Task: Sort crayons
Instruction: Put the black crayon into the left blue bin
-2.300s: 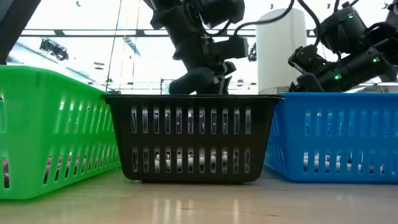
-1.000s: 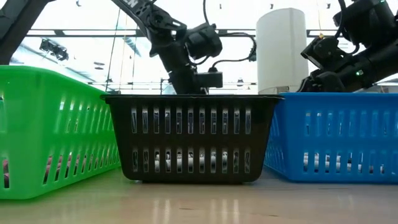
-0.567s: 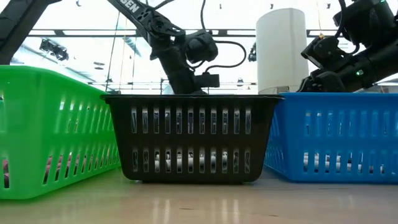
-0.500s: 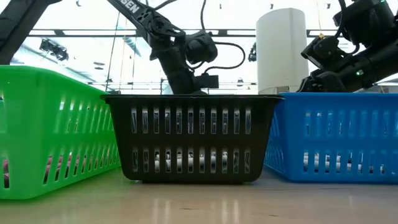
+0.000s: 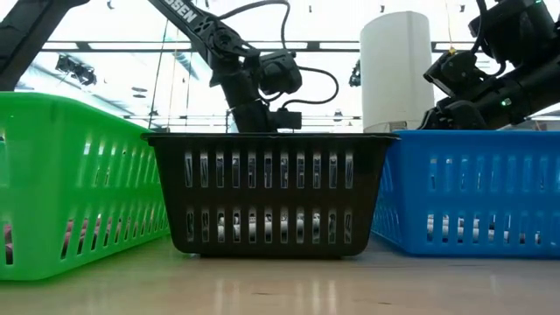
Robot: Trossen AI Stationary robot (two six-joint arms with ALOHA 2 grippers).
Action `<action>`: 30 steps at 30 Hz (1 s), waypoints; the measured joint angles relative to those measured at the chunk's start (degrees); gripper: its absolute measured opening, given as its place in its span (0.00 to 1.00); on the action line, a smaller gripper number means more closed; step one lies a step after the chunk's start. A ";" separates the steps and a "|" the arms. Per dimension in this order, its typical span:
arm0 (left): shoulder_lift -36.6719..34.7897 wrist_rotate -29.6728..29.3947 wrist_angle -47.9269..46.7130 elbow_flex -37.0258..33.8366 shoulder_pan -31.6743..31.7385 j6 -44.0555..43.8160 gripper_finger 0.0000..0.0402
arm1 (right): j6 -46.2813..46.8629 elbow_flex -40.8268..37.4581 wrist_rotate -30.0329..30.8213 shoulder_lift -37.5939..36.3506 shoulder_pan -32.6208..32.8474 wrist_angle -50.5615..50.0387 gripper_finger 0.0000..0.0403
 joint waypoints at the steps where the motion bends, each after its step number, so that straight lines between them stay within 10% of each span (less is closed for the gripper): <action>1: 0.00 -0.02 0.03 0.00 0.11 0.00 0.46 | 0.00 0.00 0.00 0.00 0.00 0.00 0.22; 30: 0.09 2.68 8.76 -7.48 2.17 -10.78 0.46 | 0.00 0.00 -0.03 -0.02 -0.02 0.18 0.22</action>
